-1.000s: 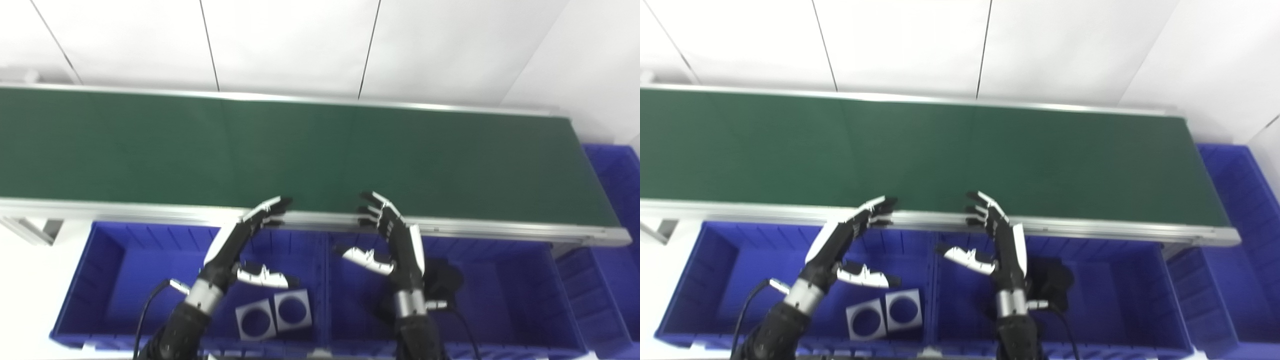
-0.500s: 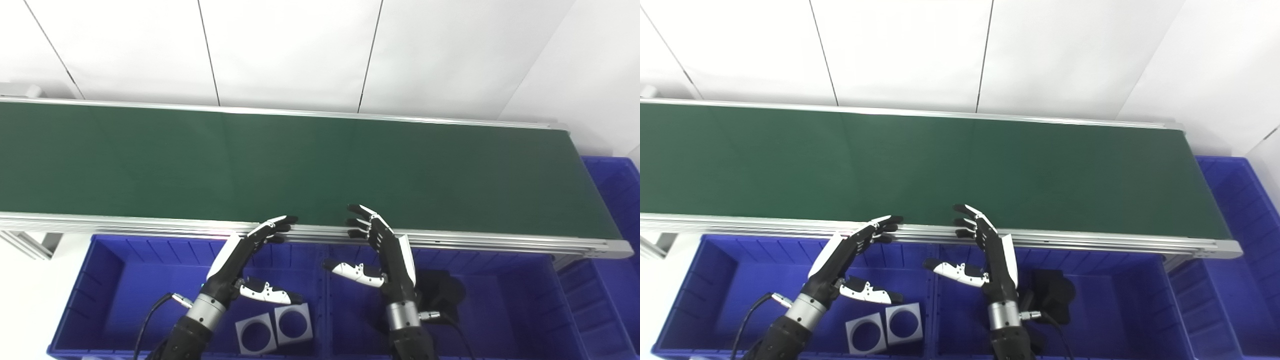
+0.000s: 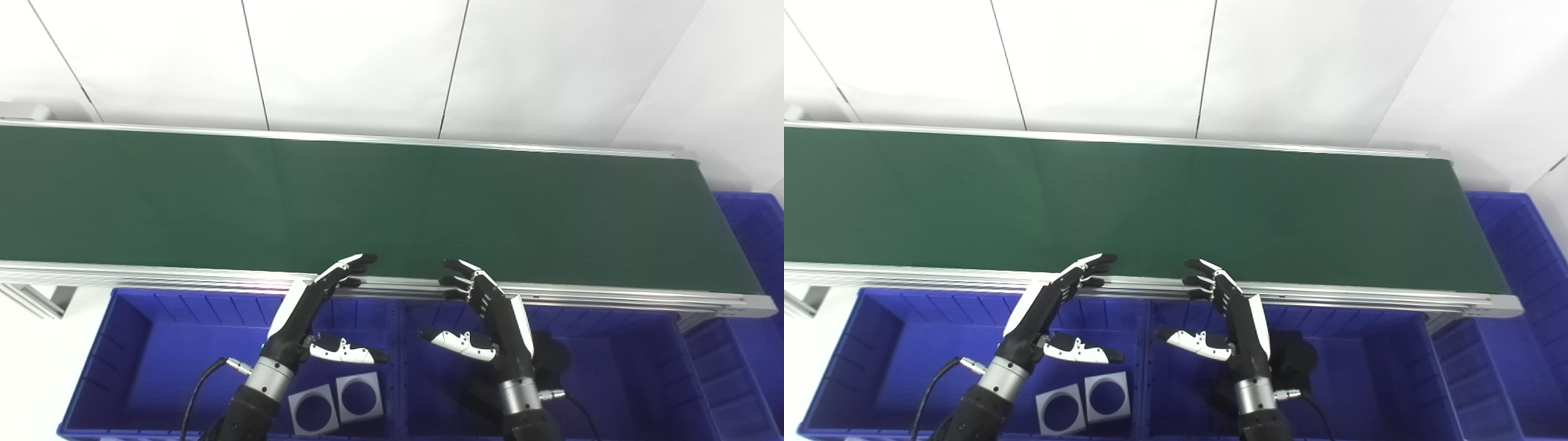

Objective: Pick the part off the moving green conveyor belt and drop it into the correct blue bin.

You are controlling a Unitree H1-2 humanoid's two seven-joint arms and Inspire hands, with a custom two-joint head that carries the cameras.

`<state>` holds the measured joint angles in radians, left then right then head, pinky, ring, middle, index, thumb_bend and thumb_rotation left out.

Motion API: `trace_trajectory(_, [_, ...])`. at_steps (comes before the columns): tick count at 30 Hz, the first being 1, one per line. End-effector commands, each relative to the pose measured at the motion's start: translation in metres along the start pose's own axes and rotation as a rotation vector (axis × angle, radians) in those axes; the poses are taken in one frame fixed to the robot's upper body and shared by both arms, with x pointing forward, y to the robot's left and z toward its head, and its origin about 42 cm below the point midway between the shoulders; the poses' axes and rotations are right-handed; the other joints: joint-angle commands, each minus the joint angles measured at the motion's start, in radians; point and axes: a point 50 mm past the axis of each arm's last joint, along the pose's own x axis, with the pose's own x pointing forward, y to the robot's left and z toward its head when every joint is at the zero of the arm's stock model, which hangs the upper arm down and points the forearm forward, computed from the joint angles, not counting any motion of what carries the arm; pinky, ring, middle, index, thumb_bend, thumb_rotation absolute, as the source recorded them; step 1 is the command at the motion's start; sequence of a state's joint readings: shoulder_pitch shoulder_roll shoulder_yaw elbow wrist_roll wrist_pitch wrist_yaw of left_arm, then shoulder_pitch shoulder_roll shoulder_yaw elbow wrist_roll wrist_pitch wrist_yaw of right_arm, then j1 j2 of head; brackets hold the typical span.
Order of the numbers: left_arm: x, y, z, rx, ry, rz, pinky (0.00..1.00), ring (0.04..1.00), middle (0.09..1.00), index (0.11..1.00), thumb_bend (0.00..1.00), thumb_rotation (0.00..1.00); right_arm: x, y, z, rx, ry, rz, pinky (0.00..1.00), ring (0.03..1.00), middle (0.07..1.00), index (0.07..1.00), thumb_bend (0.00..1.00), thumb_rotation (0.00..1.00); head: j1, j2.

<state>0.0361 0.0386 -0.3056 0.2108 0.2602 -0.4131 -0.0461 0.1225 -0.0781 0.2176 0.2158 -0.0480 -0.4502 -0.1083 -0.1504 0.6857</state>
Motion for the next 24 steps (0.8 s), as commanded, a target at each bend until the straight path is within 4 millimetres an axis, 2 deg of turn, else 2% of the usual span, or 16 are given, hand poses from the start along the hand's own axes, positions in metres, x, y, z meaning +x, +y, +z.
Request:
trace_trajectory(1, [0.007, 0.002, 0.011, 0.005, -0.045, 0.029, 0.77, 0.849, 0.881, 0.829, 0.87, 0.10, 0.004, -0.004, 0.010, 0.008, -0.053, 0.006, 0.66, 0.743, 0.825, 0.762, 0.77, 0.22, 0.015, 0.006])
trace_trajectory(10, [0.009, 0.003, 0.016, 0.003, -0.050, 0.051, 0.78, 0.844, 0.883, 0.830, 0.87, 0.11, 0.001, -0.010, 0.012, 0.001, -0.058, 0.002, 0.65, 0.734, 0.818, 0.755, 0.79, 0.24, 0.045, 0.022])
trace_trajectory(15, [0.012, 0.008, 0.020, -0.010, -0.068, 0.052, 0.79, 0.831, 0.854, 0.815, 0.87, 0.08, 0.000, -0.011, 0.014, 0.005, -0.062, -0.002, 0.65, 0.741, 0.820, 0.760, 0.80, 0.26, 0.061, 0.048])
trace_trajectory(21, [0.015, 0.011, 0.022, -0.025, -0.086, 0.065, 0.76, 0.809, 0.826, 0.796, 0.87, 0.06, 0.002, -0.014, 0.018, 0.001, -0.078, 0.007, 0.66, 0.749, 0.822, 0.761, 0.78, 0.24, 0.071, 0.069])
trace_trajectory(24, [0.015, 0.012, 0.023, -0.045, -0.087, 0.079, 0.71, 0.769, 0.790, 0.770, 0.83, 0.02, 0.002, -0.015, 0.019, -0.027, -0.084, 0.023, 0.65, 0.743, 0.828, 0.765, 0.78, 0.19, 0.074, 0.071])
